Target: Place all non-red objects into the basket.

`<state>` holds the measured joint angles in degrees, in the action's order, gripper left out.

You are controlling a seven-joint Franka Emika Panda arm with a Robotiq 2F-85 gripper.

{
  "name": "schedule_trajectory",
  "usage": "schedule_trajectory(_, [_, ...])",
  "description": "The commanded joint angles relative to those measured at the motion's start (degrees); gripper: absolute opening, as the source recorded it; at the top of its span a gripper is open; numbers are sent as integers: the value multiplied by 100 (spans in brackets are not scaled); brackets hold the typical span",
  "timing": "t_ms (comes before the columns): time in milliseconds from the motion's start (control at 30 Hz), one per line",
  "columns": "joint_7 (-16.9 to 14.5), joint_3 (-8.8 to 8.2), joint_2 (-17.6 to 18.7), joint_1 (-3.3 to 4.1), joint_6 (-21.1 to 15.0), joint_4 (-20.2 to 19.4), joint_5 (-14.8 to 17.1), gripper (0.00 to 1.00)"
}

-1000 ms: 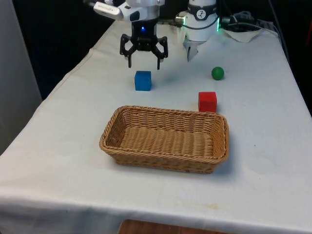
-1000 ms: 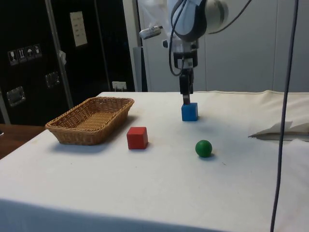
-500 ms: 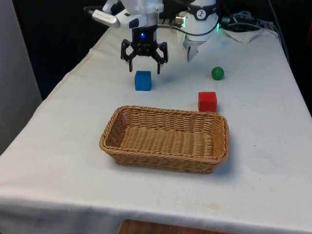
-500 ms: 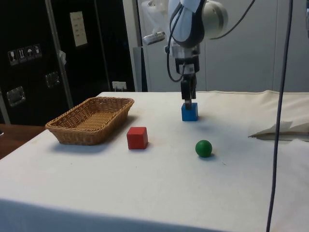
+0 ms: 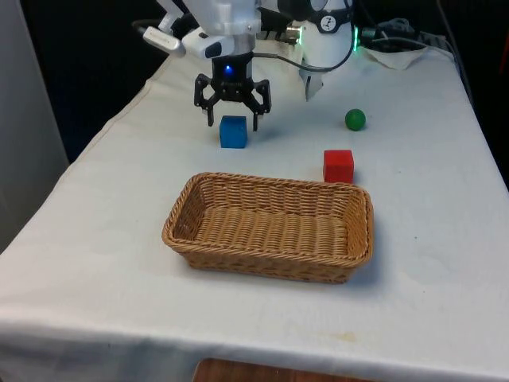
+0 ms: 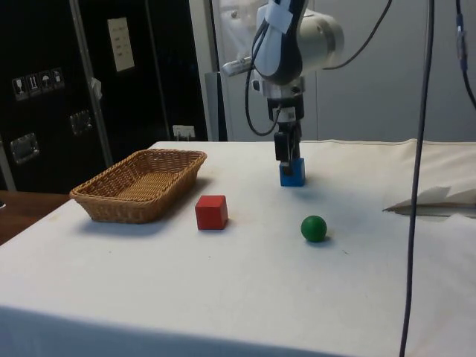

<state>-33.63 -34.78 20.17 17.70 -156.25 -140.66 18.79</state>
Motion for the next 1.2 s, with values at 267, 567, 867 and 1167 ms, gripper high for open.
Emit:
schedule_trajectory(267, [-338,132,92,-103,-120,29,464,100])
schedule_trajectory(567, [-539,120,212,-86,-120,86,733,14])
schedule_trajectory(867, [-493,17,258,-6,-57,92,682,2])
schedule_trajectory(1167, [-435,-166,-69,63,74,57,504,2])
